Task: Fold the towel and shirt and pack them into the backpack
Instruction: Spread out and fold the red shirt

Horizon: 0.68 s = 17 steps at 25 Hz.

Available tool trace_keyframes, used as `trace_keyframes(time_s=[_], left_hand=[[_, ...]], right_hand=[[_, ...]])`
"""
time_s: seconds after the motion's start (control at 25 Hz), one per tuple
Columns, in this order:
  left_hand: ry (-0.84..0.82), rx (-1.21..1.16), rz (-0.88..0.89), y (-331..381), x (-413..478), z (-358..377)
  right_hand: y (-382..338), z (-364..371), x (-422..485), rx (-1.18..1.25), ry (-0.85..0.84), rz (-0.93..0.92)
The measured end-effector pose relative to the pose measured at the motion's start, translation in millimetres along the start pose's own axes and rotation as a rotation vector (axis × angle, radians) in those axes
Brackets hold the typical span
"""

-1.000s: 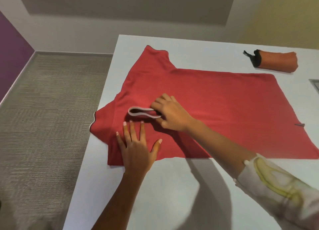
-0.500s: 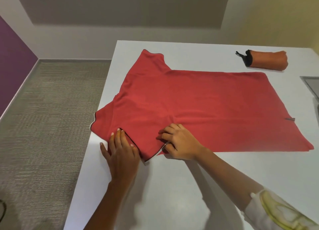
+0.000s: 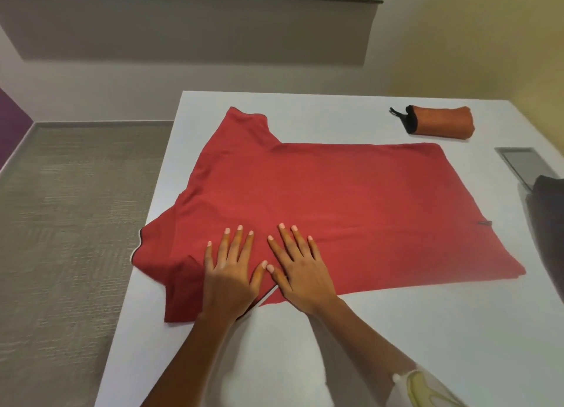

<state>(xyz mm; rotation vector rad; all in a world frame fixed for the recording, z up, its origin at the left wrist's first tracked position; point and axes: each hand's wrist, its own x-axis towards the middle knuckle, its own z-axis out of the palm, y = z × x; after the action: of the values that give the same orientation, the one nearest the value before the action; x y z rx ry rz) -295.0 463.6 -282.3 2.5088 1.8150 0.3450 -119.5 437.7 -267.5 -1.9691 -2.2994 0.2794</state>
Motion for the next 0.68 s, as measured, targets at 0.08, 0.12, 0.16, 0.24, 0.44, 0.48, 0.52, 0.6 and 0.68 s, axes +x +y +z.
trace_keyframes(time_s=[0.08, 0.12, 0.16, 0.24, 0.44, 0.48, 0.52, 0.6, 0.68], left_hand=[[-0.039, 0.000, -0.018, 2.4, 1.2, -3.0], [-0.049, -0.002, -0.037, 5.0, 3.1, -6.0], [-0.047, -0.012, -0.058, 7.2, 5.4, -8.3], [-0.014, -0.039, -0.072, 11.7, 16.2, -10.9], [-0.081, -0.070, 0.011, 30.2, 54.5, -4.1], [-0.117, -0.062, 0.009, 34.0, 63.2, -1.8], [-0.143, -0.056, 0.010, 36.4, 71.7, 0.9], [-0.184, -0.067, 0.016, 36.5, 86.5, 5.3], [-0.200, -0.088, 0.026, 37.7, 100.8, 5.7]], right_hand=[[-0.3, -2.8, -1.2, 0.043, 0.013, -0.023], [3.3, -6.6, -1.3, 0.104, 0.013, -0.026], [9.9, -11.0, -1.1, 0.157, 0.024, -0.012], [34.0, -18.3, 1.9, 0.170, 0.098, 0.099], [129.5, -25.8, -6.8, 0.045, 0.145, 0.503], [147.0, -29.3, -10.4, 0.020, 0.147, 0.544], [162.7, -33.1, -13.5, 0.002, 0.144, 0.569], [184.6, -39.5, -14.9, -0.020, 0.131, 0.590], [198.5, -44.0, -9.1, -0.035, 0.112, 0.563]])
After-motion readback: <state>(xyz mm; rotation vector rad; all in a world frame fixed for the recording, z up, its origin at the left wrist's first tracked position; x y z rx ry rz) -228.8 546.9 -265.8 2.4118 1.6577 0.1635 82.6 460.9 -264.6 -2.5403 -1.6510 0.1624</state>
